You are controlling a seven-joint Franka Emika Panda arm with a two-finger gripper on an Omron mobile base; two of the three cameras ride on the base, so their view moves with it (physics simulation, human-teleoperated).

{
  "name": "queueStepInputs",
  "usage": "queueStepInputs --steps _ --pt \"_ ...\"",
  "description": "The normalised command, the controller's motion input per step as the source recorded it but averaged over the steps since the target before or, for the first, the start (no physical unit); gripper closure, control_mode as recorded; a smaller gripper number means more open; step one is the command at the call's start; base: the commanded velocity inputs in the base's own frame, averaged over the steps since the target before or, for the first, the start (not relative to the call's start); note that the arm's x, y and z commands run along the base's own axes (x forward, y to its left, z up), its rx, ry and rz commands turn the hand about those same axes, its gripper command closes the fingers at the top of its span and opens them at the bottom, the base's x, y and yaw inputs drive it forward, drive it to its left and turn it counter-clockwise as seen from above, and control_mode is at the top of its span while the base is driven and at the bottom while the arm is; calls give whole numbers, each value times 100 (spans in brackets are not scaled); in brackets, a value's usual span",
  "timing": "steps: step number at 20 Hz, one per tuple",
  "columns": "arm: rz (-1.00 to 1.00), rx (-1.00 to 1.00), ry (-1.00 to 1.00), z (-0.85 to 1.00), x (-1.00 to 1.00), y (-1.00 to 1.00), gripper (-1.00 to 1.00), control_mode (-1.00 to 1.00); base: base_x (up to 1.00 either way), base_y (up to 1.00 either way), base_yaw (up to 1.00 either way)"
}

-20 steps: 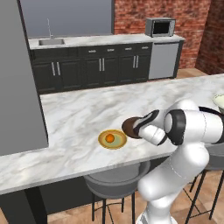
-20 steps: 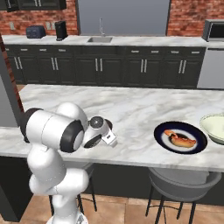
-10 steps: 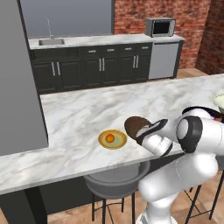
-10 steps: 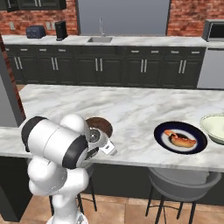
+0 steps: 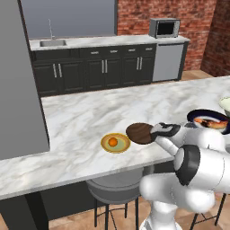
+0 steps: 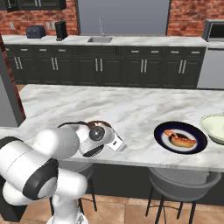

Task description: Take the smaller bowl and place it next to the appetizer plate on the dining counter , and place the larger bowl next to the plate with cooked food.

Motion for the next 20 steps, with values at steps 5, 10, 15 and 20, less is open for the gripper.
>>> queueStepInputs --steps 5,10,15,20 --pt "0 -9 22 100 -47 -20 -100 -100 0 0 0" --pt "0 -11 28 100 -73 0 -100 -100 0 0 0" --pt "0 -13 20 100 -71 8 -100 -100 0 0 0" --pt "0 -15 16 100 -72 25 -100 -100 0 0 0"
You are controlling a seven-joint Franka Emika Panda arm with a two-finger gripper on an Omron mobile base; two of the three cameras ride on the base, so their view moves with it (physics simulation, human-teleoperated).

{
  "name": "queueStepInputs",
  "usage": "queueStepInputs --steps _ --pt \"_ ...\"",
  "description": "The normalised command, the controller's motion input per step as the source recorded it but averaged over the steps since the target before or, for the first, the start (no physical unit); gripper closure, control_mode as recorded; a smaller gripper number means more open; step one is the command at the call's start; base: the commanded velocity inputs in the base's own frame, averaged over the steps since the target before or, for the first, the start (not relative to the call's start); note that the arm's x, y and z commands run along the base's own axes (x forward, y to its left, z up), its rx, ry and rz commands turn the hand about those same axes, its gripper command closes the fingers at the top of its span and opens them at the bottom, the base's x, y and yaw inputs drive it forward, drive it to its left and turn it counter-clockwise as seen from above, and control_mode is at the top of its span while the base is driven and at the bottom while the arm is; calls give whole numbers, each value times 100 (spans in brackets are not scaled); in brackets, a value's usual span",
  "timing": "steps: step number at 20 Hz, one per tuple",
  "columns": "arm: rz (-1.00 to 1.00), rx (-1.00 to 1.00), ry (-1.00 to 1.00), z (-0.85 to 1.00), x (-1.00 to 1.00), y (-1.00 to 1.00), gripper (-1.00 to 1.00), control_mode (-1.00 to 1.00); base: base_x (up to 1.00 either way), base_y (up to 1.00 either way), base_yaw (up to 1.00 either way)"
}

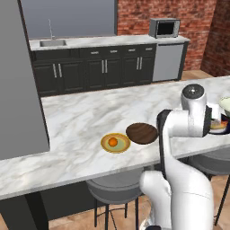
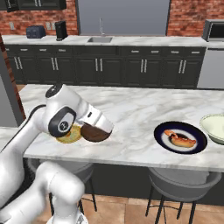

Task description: Take the smaller bowl and place it next to the appetizer plate on the dining counter , and place the larger bowl next to the plate with cooked food.

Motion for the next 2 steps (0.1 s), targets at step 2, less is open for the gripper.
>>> queueStepInputs --steps 2 --pt "0 -18 13 100 -74 38 -100 -100 0 0 0"
